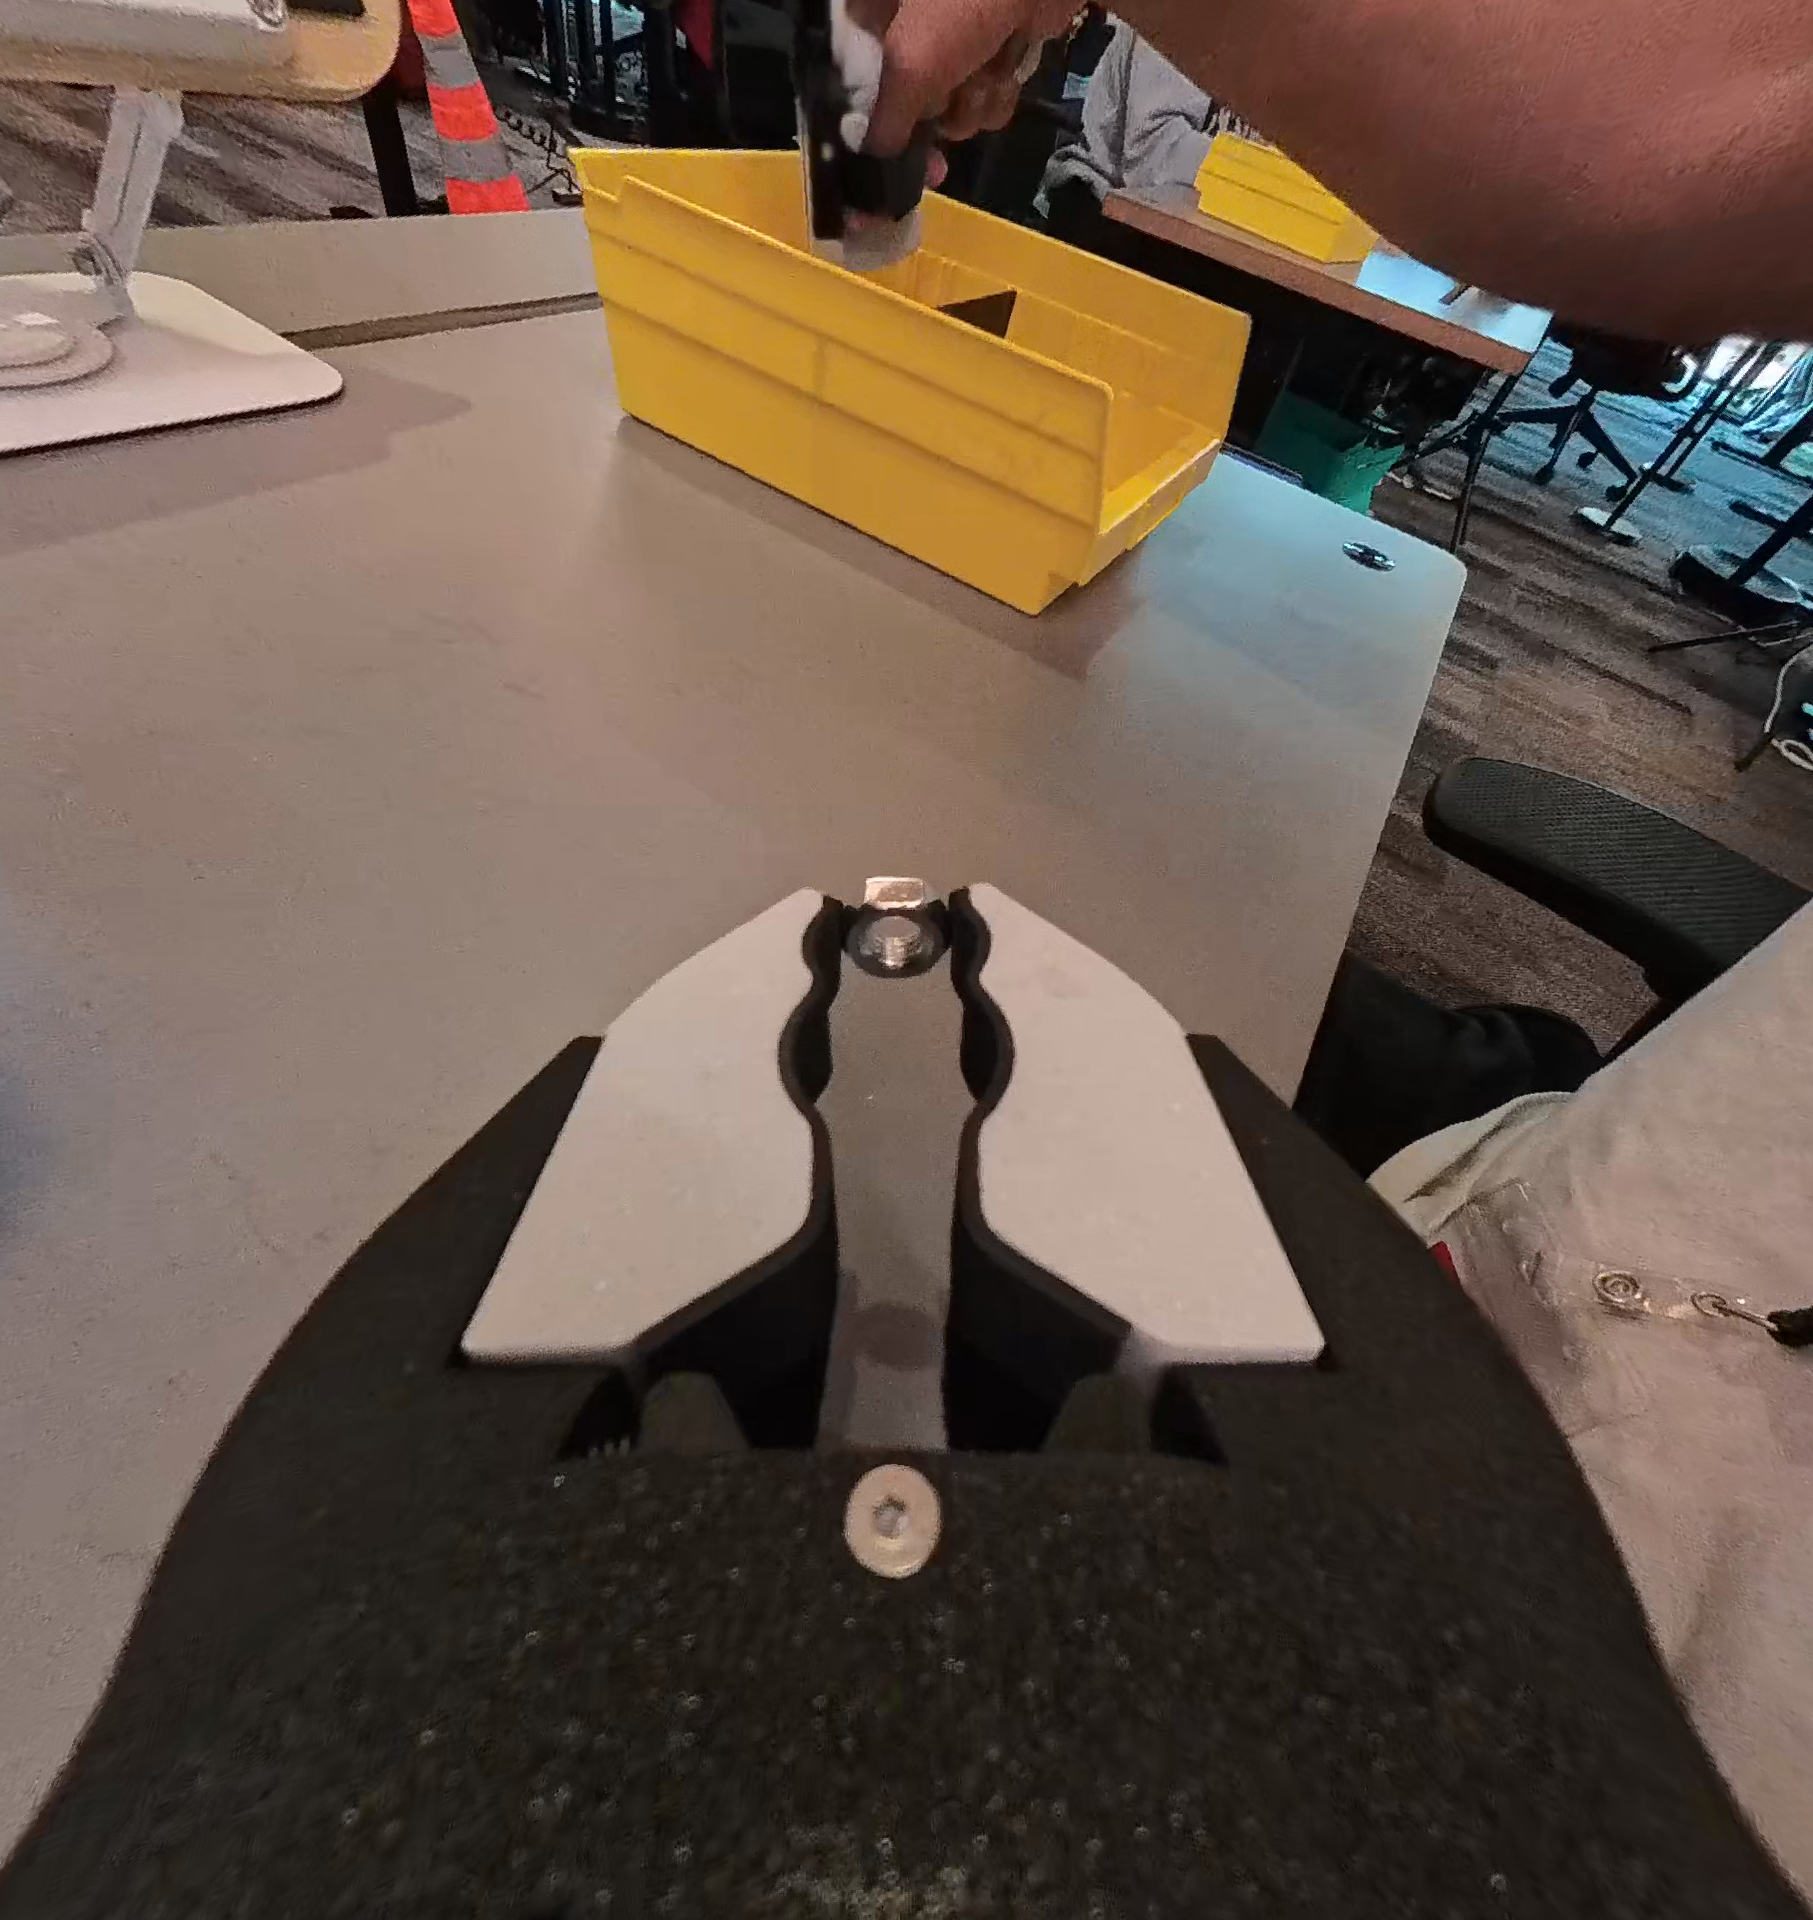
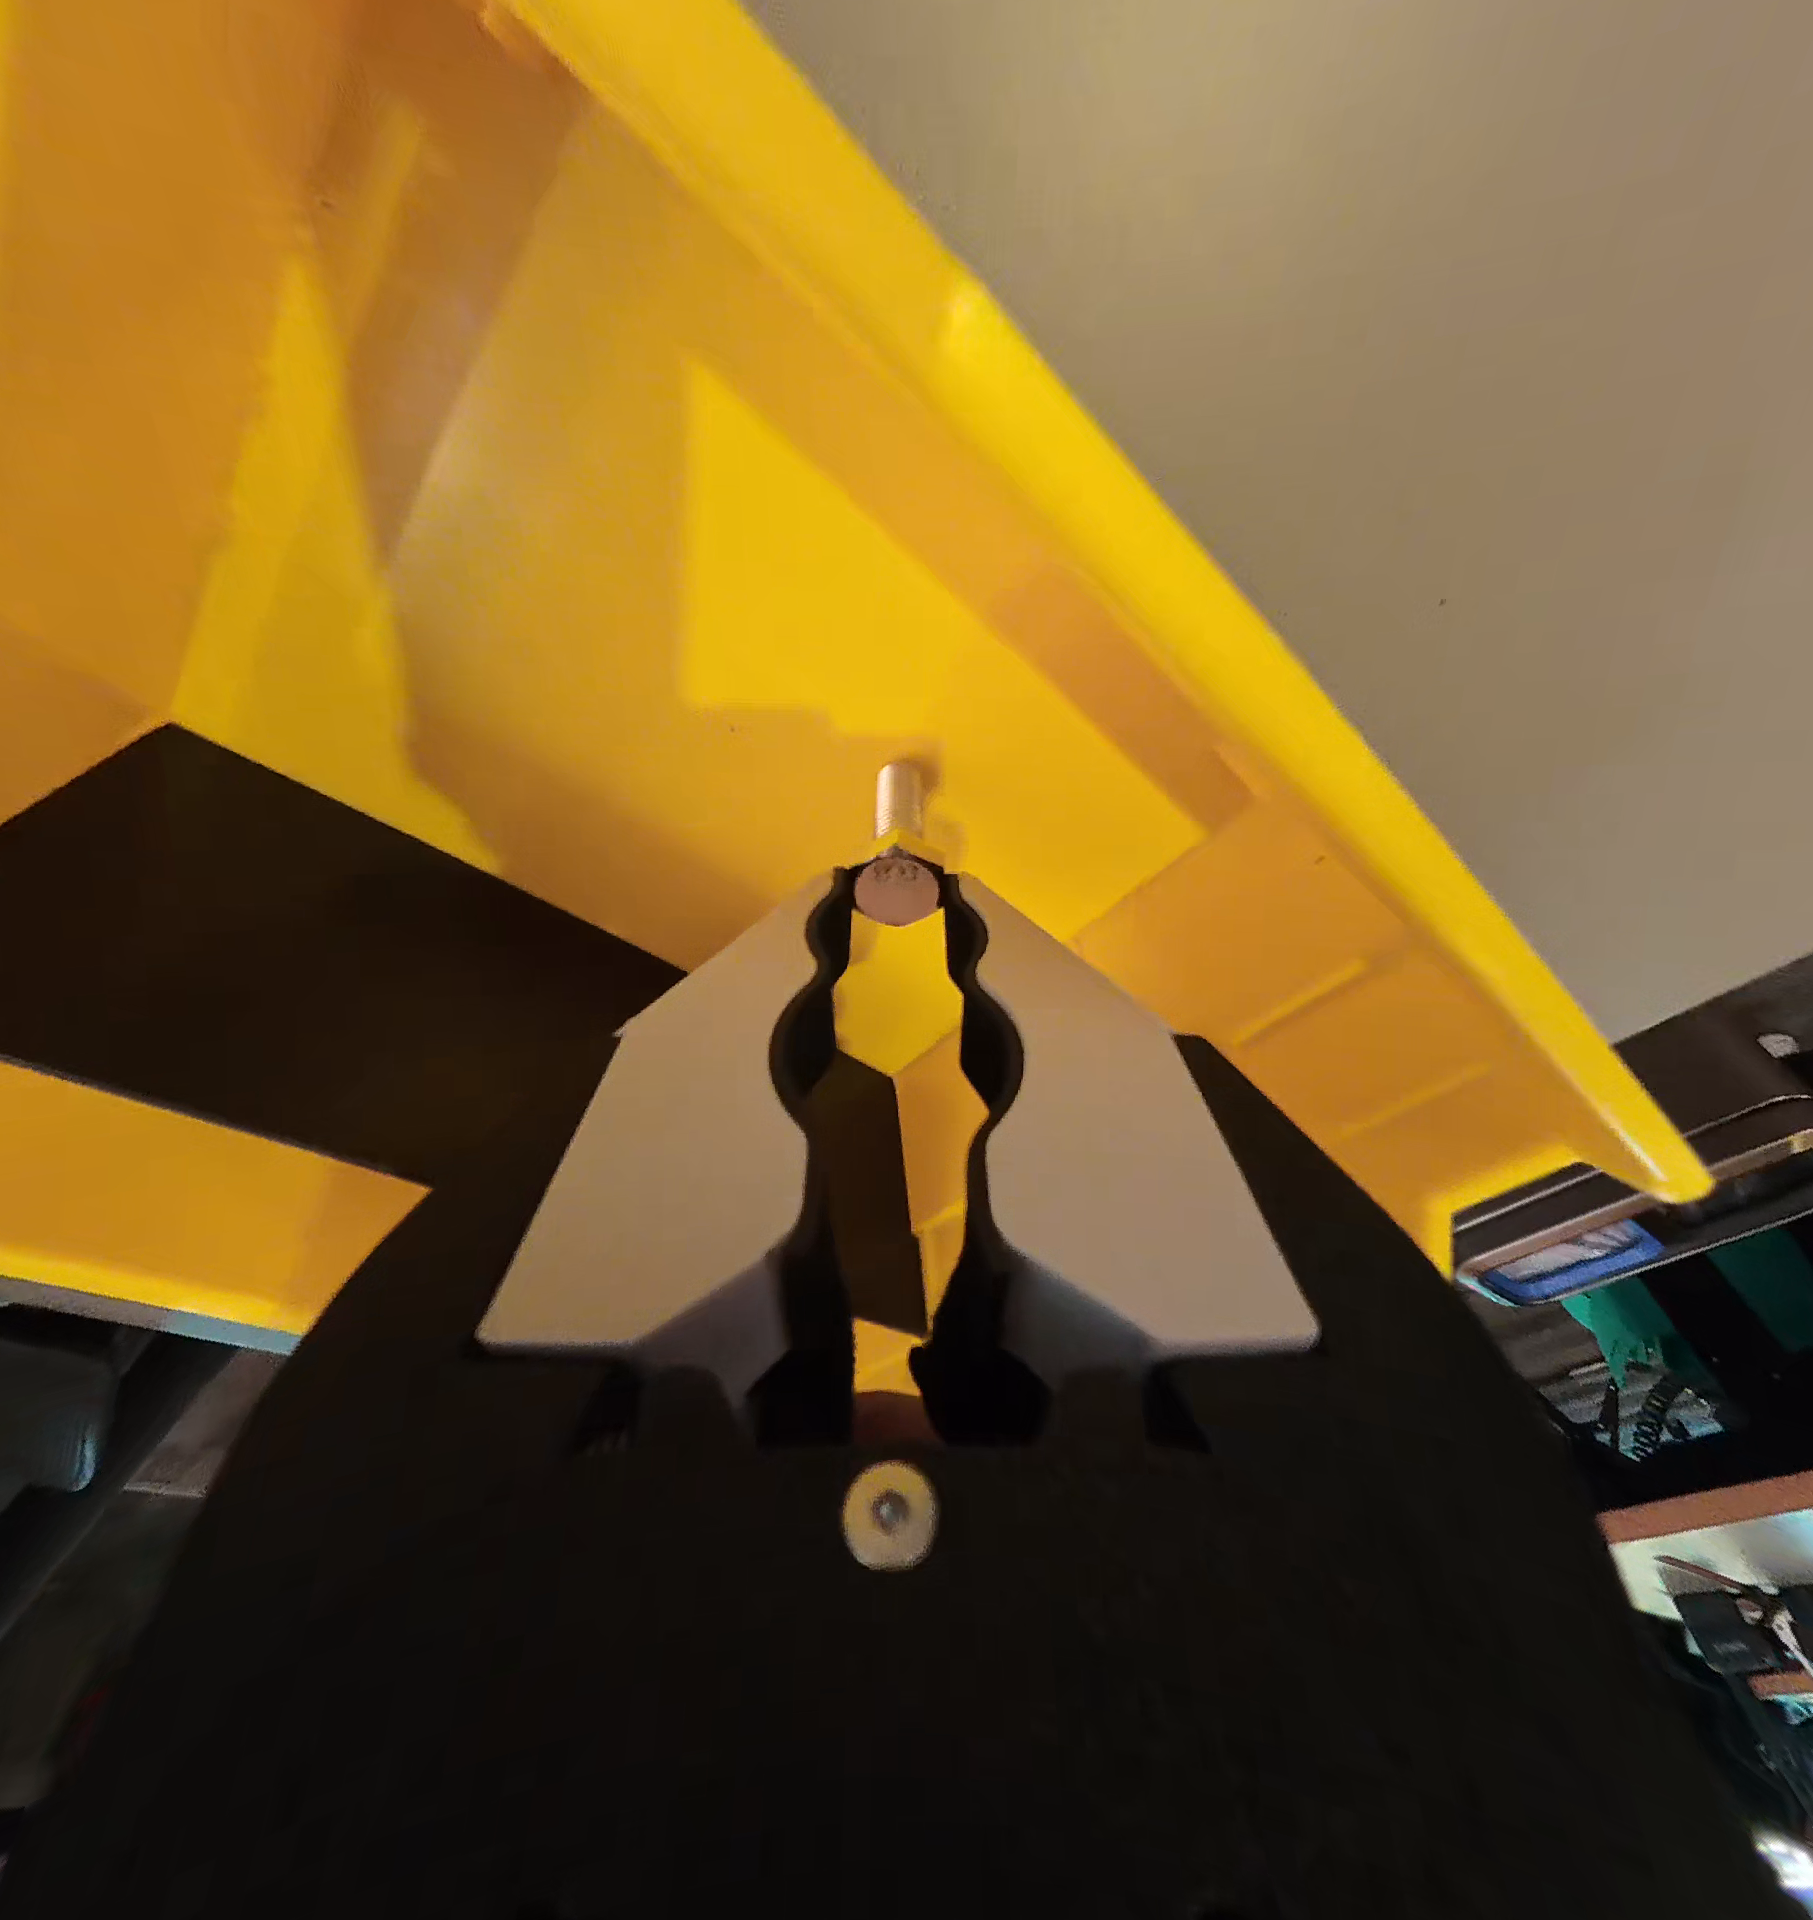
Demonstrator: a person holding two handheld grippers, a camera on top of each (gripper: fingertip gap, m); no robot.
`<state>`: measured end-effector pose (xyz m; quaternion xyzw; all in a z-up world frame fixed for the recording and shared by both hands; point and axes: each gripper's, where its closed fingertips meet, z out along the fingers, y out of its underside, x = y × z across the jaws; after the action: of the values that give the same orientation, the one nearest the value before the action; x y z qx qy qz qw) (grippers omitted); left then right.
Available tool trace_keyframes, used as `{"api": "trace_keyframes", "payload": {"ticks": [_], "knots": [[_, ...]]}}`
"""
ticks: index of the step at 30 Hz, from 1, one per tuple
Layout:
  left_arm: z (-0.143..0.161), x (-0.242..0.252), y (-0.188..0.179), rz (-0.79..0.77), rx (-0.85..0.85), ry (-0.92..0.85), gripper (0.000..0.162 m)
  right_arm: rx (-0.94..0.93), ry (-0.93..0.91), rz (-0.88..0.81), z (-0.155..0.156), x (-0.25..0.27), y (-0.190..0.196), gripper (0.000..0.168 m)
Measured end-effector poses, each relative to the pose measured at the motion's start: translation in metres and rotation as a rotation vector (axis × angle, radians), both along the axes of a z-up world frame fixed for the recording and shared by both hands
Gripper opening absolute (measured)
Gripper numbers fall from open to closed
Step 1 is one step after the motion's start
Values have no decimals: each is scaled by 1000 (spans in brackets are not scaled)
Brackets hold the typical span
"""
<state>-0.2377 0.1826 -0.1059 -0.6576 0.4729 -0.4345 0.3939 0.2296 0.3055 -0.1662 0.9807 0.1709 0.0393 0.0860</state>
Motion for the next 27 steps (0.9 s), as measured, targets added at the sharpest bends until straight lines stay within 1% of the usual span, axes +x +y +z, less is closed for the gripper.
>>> {"api": "trace_keyframes", "payload": {"ticks": [6,7,8,9,10,12,14,15,17,18,19,20,21,23,25,27], "knots": [[-2,0,0,-3,-12,8,20,-13,2,12,1,-1,3,17],[-2,0,1,-1,-12,8,20,-16,26,14,2,-4,2,18],[-2,0,1,0,-12,7,20,-25,60,3,7,-9,-2,23],[-2,-1,1,2,-12,6,20,-8,86,-24,16,-13,-3,30],[-2,-2,2,5,-11,6,20,43,106,-47,29,-17,-1,34],[-2,-3,3,7,-6,10,20,231,149,-43,65,-32,8,34],[-2,-5,6,13,6,11,20,469,231,-15,110,-64,9,36],[-1,-5,7,10,15,7,20,599,311,-1,134,-91,6,36],[5,-7,9,2,42,-16,20,829,569,47,174,-166,-11,37],[9,-7,10,-5,60,-35,20,882,721,86,184,-210,-29,37],[14,-7,11,-13,81,-56,20,882,866,130,186,-254,-50,38],[20,-8,11,-22,108,-79,20,862,999,153,183,-294,-70,38],[26,-8,10,-35,143,-106,20,828,1107,157,175,-331,-86,44],[38,-8,4,-72,226,-169,20,712,1319,145,157,-394,-114,49],[47,-8,-5,-109,317,-214,20,547,1537,86,144,-441,-133,54],[49,-8,-12,-136,394,-224,20,401,1697,9,135,-467,-139,56]]}}
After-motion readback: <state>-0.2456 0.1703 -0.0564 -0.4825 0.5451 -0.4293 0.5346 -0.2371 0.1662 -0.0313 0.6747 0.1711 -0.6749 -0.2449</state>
